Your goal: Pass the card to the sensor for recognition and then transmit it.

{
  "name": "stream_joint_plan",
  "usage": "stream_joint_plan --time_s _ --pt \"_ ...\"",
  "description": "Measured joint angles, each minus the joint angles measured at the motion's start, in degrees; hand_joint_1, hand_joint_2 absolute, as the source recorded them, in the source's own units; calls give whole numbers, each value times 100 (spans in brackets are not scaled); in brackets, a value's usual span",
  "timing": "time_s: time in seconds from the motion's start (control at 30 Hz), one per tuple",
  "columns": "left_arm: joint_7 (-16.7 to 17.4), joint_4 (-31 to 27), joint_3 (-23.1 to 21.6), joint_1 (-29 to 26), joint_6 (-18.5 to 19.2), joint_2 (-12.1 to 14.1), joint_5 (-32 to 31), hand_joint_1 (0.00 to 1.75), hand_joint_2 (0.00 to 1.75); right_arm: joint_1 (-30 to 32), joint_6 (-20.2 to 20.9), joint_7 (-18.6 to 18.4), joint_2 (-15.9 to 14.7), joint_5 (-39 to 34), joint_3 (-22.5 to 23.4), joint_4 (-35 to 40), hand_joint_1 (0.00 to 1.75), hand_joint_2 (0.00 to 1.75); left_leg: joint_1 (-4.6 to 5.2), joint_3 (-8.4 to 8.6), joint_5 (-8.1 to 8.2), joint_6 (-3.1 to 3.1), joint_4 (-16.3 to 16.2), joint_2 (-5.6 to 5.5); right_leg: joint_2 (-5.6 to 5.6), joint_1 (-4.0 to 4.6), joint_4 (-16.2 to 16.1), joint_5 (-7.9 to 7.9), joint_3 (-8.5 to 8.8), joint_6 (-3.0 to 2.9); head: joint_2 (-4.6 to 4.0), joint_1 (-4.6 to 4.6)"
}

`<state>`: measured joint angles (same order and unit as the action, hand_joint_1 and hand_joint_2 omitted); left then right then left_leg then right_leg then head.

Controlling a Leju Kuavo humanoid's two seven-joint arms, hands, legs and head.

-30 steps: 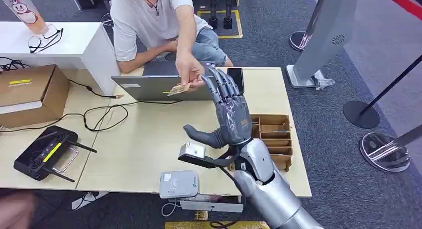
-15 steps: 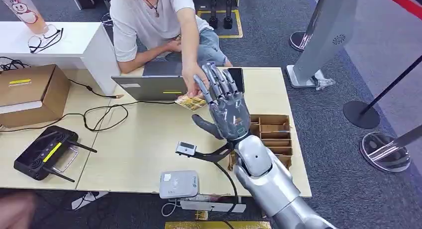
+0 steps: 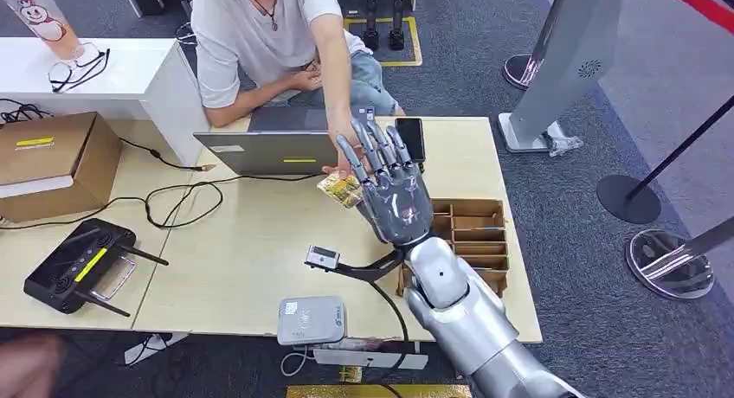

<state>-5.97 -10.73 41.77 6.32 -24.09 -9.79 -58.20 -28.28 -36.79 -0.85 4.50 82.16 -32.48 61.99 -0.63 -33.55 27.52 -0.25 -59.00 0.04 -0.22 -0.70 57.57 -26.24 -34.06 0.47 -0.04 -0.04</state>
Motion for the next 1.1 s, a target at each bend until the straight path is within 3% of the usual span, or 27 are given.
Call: stream_joint_plan --time_s 0.07,0.1,0.13,1.1 --pt "7 0 0 -1 -4 0 11 0 0 1 17 13 17 11 0 -13 0 175 0 0 0 0 0 0 0 0 0 0 0 0 0 0" --pt "7 0 0 -3 -9 0 15 0 0 1 37 22 26 11 0 -22 33 175 0 0 0 0 0 0 0 0 0 0 0 0 0 0" --pt "7 0 0 -6 -13 0 33 0 0 1 63 33 33 11 0 -33 171 175 0 0 0 0 0 0 0 0 0 0 0 0 0 0" --pt "-4 0 0 -24 -83 0 96 0 0 0 168 260 170 -225 -2 -229 175 175 0 0 0 0 0 0 0 0 0 0 0 0 0 0"
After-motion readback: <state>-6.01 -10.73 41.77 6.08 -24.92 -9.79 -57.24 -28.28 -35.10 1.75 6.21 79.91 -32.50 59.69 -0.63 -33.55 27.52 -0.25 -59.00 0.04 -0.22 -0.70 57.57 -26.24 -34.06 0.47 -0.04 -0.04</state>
